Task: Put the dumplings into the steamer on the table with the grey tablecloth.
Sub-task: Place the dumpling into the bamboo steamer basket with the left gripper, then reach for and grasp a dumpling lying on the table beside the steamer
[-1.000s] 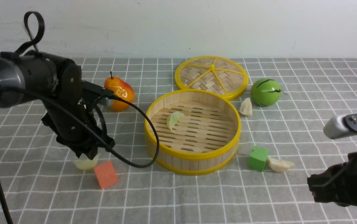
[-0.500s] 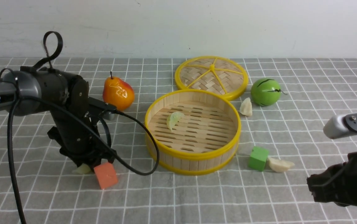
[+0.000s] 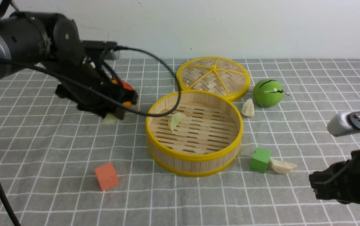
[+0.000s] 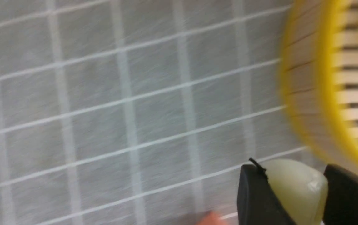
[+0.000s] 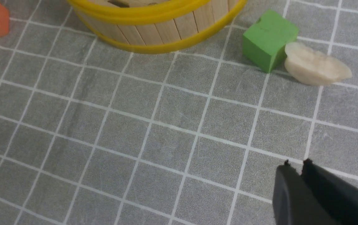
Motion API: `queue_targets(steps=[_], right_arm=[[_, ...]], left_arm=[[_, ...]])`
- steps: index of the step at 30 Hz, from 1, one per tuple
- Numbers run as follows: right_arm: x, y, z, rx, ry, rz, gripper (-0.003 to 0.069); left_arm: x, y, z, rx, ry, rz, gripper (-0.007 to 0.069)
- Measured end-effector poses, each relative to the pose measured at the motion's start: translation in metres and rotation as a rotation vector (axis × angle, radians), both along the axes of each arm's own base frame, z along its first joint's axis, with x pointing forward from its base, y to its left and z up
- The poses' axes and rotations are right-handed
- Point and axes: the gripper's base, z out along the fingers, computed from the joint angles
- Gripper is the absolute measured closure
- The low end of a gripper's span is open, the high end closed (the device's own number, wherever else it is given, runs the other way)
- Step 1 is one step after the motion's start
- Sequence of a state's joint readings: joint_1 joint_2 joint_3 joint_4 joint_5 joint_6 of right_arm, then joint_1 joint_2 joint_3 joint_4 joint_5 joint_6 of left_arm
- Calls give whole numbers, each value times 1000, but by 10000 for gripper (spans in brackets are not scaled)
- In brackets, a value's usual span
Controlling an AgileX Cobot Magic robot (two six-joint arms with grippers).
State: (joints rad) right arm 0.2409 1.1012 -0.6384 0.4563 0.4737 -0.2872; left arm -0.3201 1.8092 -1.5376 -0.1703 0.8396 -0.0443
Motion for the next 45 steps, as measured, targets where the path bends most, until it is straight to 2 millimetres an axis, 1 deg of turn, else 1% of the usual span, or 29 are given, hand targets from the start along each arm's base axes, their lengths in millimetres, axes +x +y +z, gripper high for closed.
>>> queue_targets(steps=[1,2,3,4,6,8,11,14,20,21,22,23,27,29,30,31,33,35,36,38,39,40,41,42,43,44,45], right_arm=[[0,0,0,0,1,0,602],[2,0,-2,-2,9,0,599],[2,0,-2,-3,10,0,599],[3,1,-4,-2,17,-1,596],[4,1,-5,-2,24,-2,596],[4,1,-6,-3,30,-1,594],[4,1,-6,-3,30,-1,590],[4,1,-6,-3,30,-1,585],[4,1,-6,-3,30,-1,583],[4,1,-6,-3,30,-1,583],[4,1,-6,-4,29,1,583],[4,1,-6,-4,29,1,582],[4,1,-5,-5,23,0,575],[4,1,-5,-5,22,-1,574],[4,1,-5,-6,22,1,571],[4,1,-5,-7,26,5,568],[4,2,-1,-12,31,20,558],[7,4,6,-16,35,38,536],[11,5,15,-9,35,44,510],[18,8,25,3,36,48,473],[25,11,32,11,36,50,445],[30,12,35,15,40,51,421],[41,15,41,19,40,52,384],[49,17,42,20,41,50,355],[62,20,42,20,44,48,329],[62,20,42,20,44,48,329],[86,25,39,23,40,28,290]], left_arm=[[0,-3,0,-11,-3,-3,370],[0,-29,0,-94,-13,-40,370],[0,-32,0,-101,-13,-42,370],[2,-48,-9,-134,-12,-60,370],[6,-64,-25,-146,6,-75,370],[12,-74,-47,-135,40,-81,370],[20,-78,-70,-118,73,-76,370],[25,-80,-84,-113,75,-68,370],[31,-81,-89,-118,39,-62,366],[32,-81,-90,-115,35,-66,351],[32,-81,-91,-110,34,-71,319],[32,-81,-91,-110,34,-71,307],[33,-81,-92,-104,25,-72,162],[34,-81,-92,-99,17,-75,137],[35,-81,-88,-89,3,-82,108],[35,-81,-85,-83,-4,-88,101],[37,-81,-71,-77,-28,-102,90],[35,-80,-49,-82,-49,-117,87],[33,-80,-32,-86,-64,-127,89],[28,-78,-7,-88,-84,-143,98],[23,-75,14,-85,-101,-157,116],[18,-73,25,-83,-96,-159,131],[10,-69,44,-68,-95,-171,160],[1,-64,56,-52,-77,-183,191],[-9,-59,70,-27,-65,-197,228],[-9,-59,70,-27,-65,-197,228],[-31,-47,94,15,-41,-227,314]])
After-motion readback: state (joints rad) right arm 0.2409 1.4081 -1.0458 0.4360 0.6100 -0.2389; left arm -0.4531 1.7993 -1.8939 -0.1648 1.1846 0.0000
